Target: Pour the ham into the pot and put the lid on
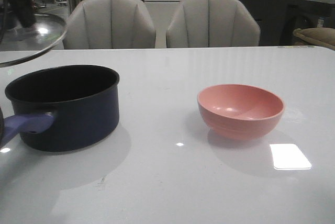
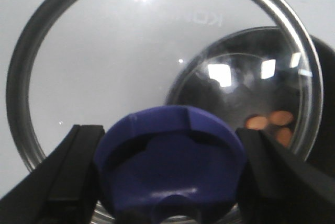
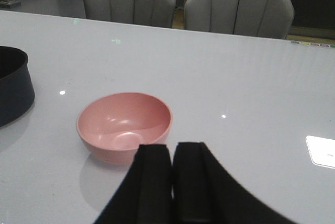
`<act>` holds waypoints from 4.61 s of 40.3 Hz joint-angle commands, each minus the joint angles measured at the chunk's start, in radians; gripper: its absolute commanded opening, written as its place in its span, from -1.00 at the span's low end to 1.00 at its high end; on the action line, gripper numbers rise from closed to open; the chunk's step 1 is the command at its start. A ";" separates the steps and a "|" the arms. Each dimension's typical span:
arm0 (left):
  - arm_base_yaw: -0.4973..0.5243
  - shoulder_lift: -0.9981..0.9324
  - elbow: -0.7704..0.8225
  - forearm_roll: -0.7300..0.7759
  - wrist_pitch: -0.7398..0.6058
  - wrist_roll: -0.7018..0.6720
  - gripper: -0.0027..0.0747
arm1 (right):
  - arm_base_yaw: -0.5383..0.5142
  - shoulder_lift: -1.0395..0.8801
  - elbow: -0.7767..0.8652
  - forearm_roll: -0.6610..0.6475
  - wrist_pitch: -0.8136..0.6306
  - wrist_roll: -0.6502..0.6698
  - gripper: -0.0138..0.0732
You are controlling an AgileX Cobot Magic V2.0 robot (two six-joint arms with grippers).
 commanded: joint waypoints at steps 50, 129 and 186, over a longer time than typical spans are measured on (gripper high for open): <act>-0.142 0.068 -0.151 -0.022 0.111 0.037 -0.26 | 0.002 0.007 -0.027 0.005 -0.074 -0.008 -0.33; -0.170 0.102 -0.065 0.024 0.111 0.059 0.51 | 0.002 0.007 -0.027 0.005 -0.074 -0.008 -0.33; -0.165 -1.123 0.876 -0.027 -0.463 0.059 -0.25 | 0.002 0.007 -0.027 0.005 -0.074 -0.008 -0.33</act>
